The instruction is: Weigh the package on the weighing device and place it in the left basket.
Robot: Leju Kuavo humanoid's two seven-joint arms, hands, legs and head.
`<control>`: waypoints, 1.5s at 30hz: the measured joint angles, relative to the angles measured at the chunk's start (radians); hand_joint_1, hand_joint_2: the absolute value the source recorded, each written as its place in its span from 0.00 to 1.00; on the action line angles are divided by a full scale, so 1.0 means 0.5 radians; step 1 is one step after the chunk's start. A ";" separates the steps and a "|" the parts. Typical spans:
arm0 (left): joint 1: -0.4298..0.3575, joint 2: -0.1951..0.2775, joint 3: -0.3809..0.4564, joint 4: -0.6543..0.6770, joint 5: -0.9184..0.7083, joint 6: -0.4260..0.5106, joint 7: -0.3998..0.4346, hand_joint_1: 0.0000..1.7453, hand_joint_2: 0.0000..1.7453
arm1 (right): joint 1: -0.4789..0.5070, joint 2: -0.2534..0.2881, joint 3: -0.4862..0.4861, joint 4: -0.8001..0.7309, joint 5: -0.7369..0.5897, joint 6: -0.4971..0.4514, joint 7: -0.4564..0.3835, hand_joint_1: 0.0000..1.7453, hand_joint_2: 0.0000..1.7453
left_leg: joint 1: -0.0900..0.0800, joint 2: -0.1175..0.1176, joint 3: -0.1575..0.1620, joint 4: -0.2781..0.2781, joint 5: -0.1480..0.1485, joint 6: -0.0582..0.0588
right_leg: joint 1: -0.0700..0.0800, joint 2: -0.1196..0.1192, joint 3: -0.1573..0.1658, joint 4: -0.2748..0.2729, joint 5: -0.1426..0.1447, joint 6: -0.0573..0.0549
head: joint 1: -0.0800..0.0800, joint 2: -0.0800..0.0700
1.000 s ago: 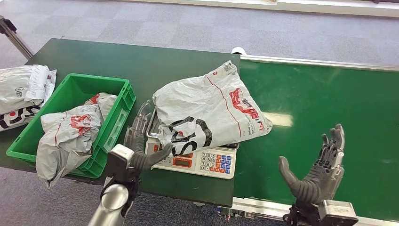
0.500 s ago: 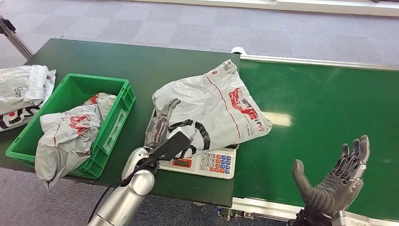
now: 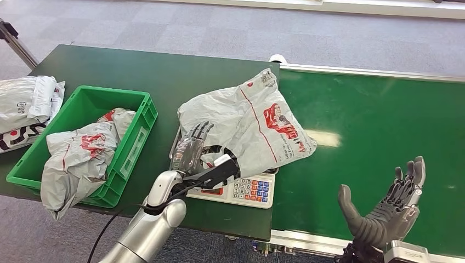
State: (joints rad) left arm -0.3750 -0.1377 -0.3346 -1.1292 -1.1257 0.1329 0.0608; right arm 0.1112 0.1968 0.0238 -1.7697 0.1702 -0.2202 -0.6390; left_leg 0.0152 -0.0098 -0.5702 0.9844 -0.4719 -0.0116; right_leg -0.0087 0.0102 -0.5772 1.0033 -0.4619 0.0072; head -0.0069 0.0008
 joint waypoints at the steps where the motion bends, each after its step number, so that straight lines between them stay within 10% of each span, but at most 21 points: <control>1: 0.002 0.000 0.000 0.002 -0.003 -0.007 -0.003 0.98 1.00 | 0.000 0.000 0.000 0.000 0.001 -0.001 0.005 0.00 1.00 | 0.000 0.000 0.000 0.000 0.000 0.000 | 0.000 0.000 0.000 0.000 0.000 0.000 | 0.000 0.000; 19: 0.118 0.002 0.029 -0.256 0.330 0.399 -0.378 1.00 1.00 | -0.001 -0.003 0.010 0.000 -0.035 -0.056 0.032 0.00 1.00 | 0.000 -0.001 -0.001 0.000 0.000 0.000 | 0.000 0.000 0.001 0.000 0.000 0.000 | 0.000 0.000; 26: 0.132 0.003 0.030 -0.338 0.357 0.889 -0.637 1.00 1.00 | -0.020 -0.007 0.014 0.015 -0.098 -0.056 0.036 0.00 1.00 | 0.000 -0.002 -0.001 0.000 0.000 0.000 | 0.000 0.000 0.001 0.000 0.000 0.000 | 0.000 0.000; 40: 0.142 0.015 0.030 -0.432 0.523 1.025 -0.872 1.00 1.00 | -0.040 -0.020 0.017 0.061 -0.156 -0.065 0.026 0.00 1.00 | 0.000 -0.002 -0.001 0.000 0.000 0.000 | 0.000 0.000 0.001 0.000 0.000 0.000 | 0.000 0.000; 44: 0.174 0.011 0.033 -0.536 0.756 1.035 -1.106 0.03 1.00 | -0.045 -0.024 0.016 0.072 -0.179 -0.065 0.016 0.00 1.00 | 0.000 -0.001 -0.001 0.000 0.000 0.000 | 0.000 0.000 0.001 0.000 0.000 0.000 | 0.000 0.000; 45: 0.180 0.010 0.034 -0.563 0.816 1.023 -1.142 0.00 1.00 | -0.048 -0.025 0.016 0.076 -0.181 -0.065 0.015 0.00 1.00 | 0.000 -0.001 -0.001 0.000 0.000 0.000 | 0.000 -0.001 0.001 0.000 0.000 0.000 | 0.000 0.000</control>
State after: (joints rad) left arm -0.2852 -0.1328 -0.3175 -1.4109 -0.7179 0.6445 -0.5103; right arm 0.0873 0.1842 0.0318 -1.7319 0.0795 -0.2529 -0.6316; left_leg 0.0152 -0.0105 -0.5706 0.9844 -0.4718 -0.0115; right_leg -0.0087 0.0099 -0.5769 1.0033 -0.4620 0.0073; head -0.0069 0.0008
